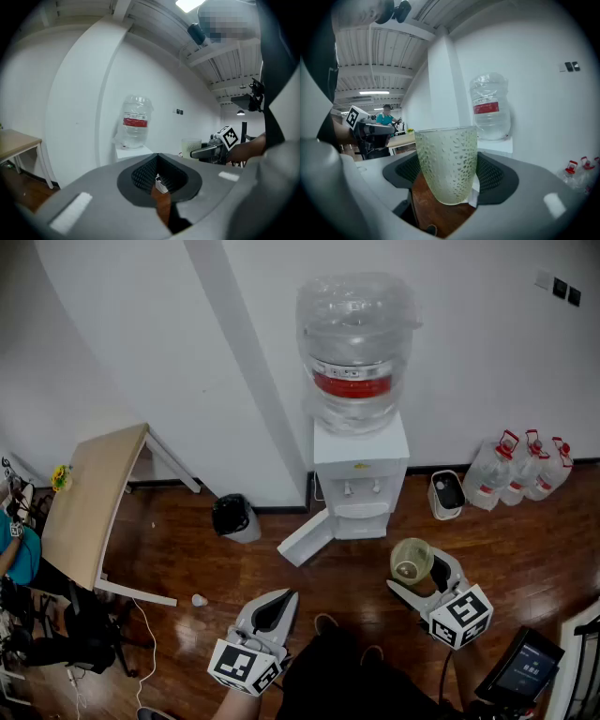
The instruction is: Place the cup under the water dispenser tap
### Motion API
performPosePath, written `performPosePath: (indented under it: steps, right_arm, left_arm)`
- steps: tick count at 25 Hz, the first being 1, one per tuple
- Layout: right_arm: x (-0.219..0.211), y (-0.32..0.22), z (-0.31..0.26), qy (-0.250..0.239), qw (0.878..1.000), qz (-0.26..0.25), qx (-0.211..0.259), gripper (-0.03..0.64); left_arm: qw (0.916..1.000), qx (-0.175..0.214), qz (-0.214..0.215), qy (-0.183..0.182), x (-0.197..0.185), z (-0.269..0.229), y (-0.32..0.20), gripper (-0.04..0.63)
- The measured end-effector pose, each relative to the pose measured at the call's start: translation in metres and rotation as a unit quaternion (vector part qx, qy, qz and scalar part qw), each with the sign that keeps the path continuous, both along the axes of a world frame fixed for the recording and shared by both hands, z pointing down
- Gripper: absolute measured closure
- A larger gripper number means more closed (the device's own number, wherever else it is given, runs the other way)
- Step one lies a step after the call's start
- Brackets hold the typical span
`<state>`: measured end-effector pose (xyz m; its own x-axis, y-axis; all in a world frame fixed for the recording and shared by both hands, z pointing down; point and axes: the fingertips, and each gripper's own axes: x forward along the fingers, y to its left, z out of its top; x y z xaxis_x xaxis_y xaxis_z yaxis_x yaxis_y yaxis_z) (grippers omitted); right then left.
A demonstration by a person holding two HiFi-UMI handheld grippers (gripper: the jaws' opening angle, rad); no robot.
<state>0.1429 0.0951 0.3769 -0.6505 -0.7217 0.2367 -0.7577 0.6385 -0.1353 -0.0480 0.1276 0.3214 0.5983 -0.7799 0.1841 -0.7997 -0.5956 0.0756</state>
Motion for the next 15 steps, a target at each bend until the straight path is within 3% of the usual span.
performPosePath:
  steps: [10,15]
  right_arm:
    - [-0.054,-0.123,0.087,0.004,0.999,0.033,-0.033,0.252]
    - [-0.072,-0.17,0.139,0.008,0.997,0.051,-0.051,0.252]
  left_arm:
    - [0.9986,-0.038,0.035,0.003,-0.042,0.048,-0.125,0.532]
    - [0.998,-0.058,0.025,-0.003,-0.063,0.091,-0.185,0.535]
